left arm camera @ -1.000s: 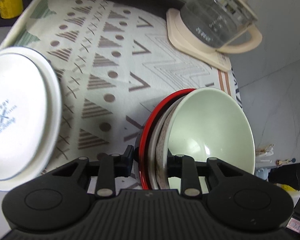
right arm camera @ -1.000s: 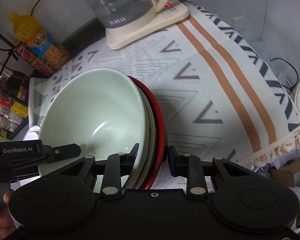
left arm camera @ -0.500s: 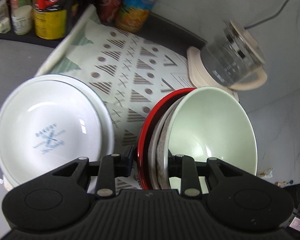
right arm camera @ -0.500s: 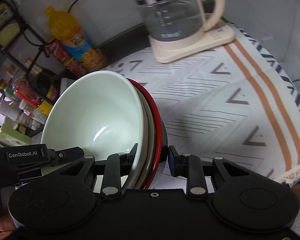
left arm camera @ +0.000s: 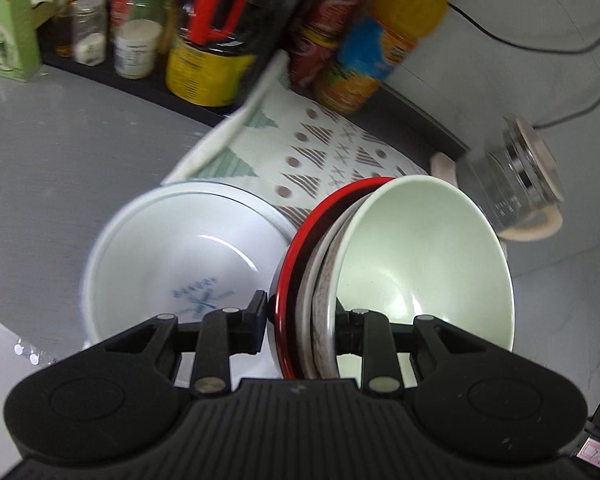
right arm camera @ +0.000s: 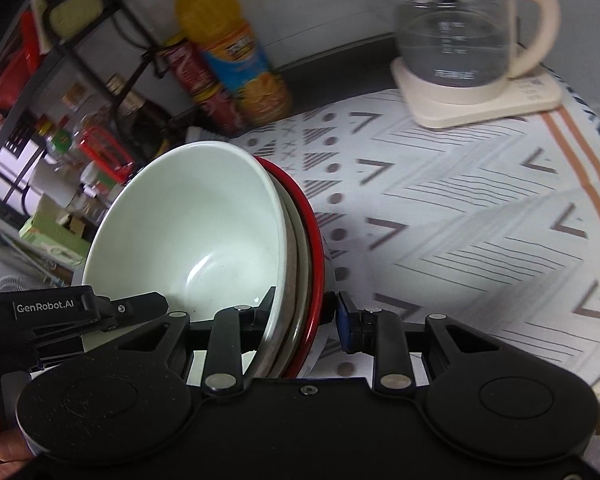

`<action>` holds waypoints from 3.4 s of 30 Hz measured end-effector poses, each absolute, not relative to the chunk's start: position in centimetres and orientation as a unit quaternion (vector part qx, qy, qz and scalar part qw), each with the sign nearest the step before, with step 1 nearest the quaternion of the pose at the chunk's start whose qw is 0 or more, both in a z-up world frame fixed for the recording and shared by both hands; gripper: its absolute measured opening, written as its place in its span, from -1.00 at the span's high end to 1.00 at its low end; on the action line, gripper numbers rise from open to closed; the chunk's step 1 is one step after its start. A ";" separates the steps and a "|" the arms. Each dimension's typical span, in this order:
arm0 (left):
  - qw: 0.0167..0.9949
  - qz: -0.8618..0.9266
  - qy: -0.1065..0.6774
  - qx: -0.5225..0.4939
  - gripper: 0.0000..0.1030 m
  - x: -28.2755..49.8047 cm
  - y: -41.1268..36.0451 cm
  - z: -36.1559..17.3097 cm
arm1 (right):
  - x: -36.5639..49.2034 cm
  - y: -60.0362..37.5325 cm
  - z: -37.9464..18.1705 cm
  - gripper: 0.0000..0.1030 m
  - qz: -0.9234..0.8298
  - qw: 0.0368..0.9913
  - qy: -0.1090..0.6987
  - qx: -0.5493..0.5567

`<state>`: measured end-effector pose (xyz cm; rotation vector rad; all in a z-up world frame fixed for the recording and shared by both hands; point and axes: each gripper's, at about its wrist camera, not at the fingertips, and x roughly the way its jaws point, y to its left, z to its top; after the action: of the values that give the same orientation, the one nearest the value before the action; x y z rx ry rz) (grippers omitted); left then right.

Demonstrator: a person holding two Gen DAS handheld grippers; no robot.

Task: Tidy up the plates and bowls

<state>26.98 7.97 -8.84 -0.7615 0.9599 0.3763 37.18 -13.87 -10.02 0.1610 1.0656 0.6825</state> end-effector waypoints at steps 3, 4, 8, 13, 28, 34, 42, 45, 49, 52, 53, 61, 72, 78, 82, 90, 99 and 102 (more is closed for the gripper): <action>0.798 0.186 0.444 -0.362 0.47 26.0 9.4 -8.9 | 36.8 -12.2 -9.8 0.45 0.330 0.799 0.498 0.066; 0.797 0.190 0.442 -0.364 0.47 25.7 9.8 -9.0 | 36.7 -11.8 -9.8 0.45 0.333 0.798 0.499 0.063; 0.793 0.205 0.438 -0.370 0.47 24.7 11.6 -9.2 | 36.1 -9.6 -9.7 0.45 0.348 0.791 0.501 0.052; 0.786 0.218 0.438 -0.377 0.47 23.9 13.5 -9.8 | 35.5 -7.0 -9.7 0.45 0.360 0.784 0.504 0.039; 0.763 0.227 0.464 -0.388 0.47 23.3 16.3 -12.9 | 34.5 -3.0 -11.9 0.45 0.359 0.767 0.531 0.009; 0.764 0.218 0.470 -0.385 0.47 23.2 16.6 -13.6 | 34.3 -2.5 -12.8 0.44 0.349 0.765 0.541 0.007; 0.764 0.206 0.477 -0.383 0.45 23.6 16.9 -13.6 | 34.1 -2.5 -13.0 0.39 0.342 0.767 0.543 0.020; 0.768 0.201 0.474 -0.382 0.35 23.6 17.0 -13.2 | 34.1 -2.6 -13.0 0.33 0.340 0.767 0.544 0.030; 0.780 0.196 0.468 -0.367 -0.09 23.4 16.8 -12.3 | 33.7 -2.9 -12.2 -0.05 0.335 0.778 0.530 0.043; 0.791 0.193 0.466 -0.346 -0.39 23.2 16.7 -11.6 | 33.2 -3.1 -11.1 -0.20 0.329 0.794 0.509 0.043; 0.795 0.189 0.465 -0.341 -0.44 23.1 16.7 -11.4 | 33.0 -3.2 -10.7 -0.33 0.326 0.800 0.503 0.045; 0.830 0.156 0.457 -0.279 -0.62 22.8 16.6 -9.7 | 31.3 -5.1 -8.8 -0.84 0.269 0.848 0.452 0.073; 0.867 0.110 0.429 -0.226 -0.74 22.7 15.4 -6.8 | 27.6 -10.3 -6.6 -0.99 0.181 0.891 0.403 0.102; 0.885 0.090 0.410 -0.203 -0.97 21.8 12.9 -5.2 | 26.0 -13.3 -5.5 -0.99 0.151 0.905 0.381 0.117; 0.894 0.082 0.393 -0.197 -0.99 20.3 10.9 -4.0 | 24.4 -15.3 -4.6 -0.99 0.141 0.914 0.360 0.118; 0.902 0.069 0.376 -0.200 -0.99 15.2 7.6 -2.1 | 19.5 -19.3 -4.0 -0.99 0.135 0.925 0.337 0.112; 0.910 0.065 0.366 -0.185 -0.99 9.2 4.7 -0.8 | 13.5 -22.6 -3.4 -0.99 0.144 0.932 0.316 0.109; 0.914 0.062 0.358 -0.179 -0.99 7.5 4.1 -0.3 | 11.9 -23.1 -3.2 -0.99 0.145 0.934 0.309 0.105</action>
<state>7.47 4.15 -0.26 -0.3695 0.7368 0.1282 11.90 -23.13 -3.23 0.2141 0.6324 0.2958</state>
